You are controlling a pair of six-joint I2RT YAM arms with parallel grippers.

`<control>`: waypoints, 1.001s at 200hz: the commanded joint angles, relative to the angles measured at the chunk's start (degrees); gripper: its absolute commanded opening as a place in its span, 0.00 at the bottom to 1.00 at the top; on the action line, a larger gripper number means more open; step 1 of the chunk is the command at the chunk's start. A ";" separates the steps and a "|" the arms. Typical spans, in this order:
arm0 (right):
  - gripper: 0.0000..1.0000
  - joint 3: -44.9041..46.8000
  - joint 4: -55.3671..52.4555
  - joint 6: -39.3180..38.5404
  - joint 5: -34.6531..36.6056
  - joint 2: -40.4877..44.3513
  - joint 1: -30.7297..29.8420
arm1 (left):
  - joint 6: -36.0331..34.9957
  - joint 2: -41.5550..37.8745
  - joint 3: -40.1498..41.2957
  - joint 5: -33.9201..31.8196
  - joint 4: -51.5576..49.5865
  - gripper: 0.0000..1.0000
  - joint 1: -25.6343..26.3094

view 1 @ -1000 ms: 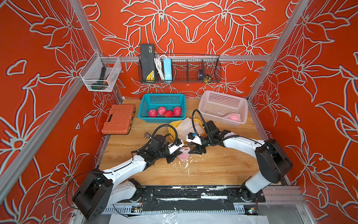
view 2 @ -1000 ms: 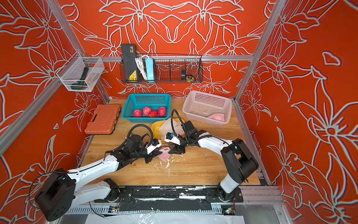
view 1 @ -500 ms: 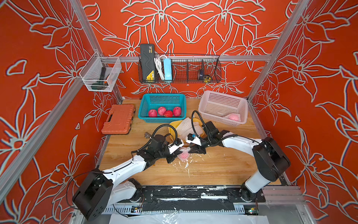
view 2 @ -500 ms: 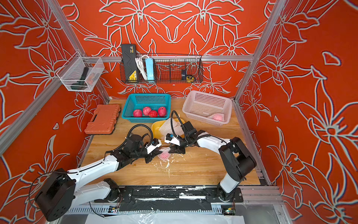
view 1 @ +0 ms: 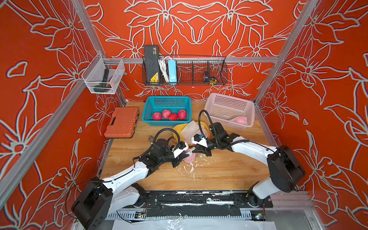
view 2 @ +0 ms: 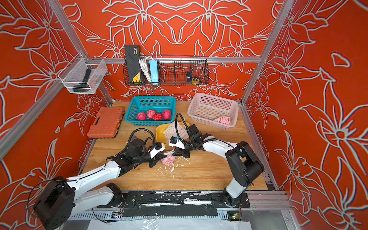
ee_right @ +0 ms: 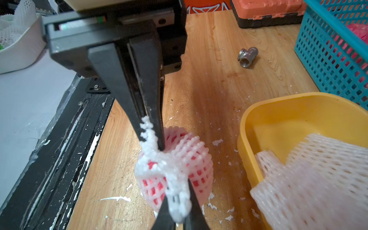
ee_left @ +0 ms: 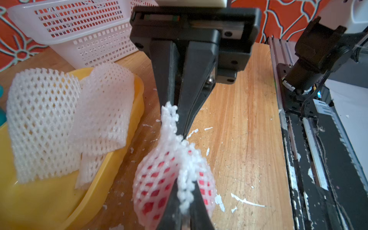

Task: Remove foam nets from apples
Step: Remove the foam net from the apple.

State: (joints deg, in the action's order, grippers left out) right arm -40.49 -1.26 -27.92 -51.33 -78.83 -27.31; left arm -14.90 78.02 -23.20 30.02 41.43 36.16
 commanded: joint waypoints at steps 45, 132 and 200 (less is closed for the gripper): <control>0.52 -3.68 -0.26 -4.24 -3.69 -5.40 -3.35 | -0.75 -0.94 3.46 0.79 6.03 0.01 -0.60; 0.45 -5.48 0.37 -5.29 -3.89 -10.17 -6.99 | 1.62 -0.56 4.57 0.66 8.36 0.08 -1.87; 0.31 -9.39 -2.91 -7.26 -4.96 -13.43 -8.32 | 2.15 -0.58 4.92 0.08 8.79 0.17 -2.04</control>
State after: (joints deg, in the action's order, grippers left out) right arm -47.24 -1.58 -32.36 -54.02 -90.87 -34.79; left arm -12.95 77.97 -18.92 29.98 48.38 34.50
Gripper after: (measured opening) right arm 0.350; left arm 0.157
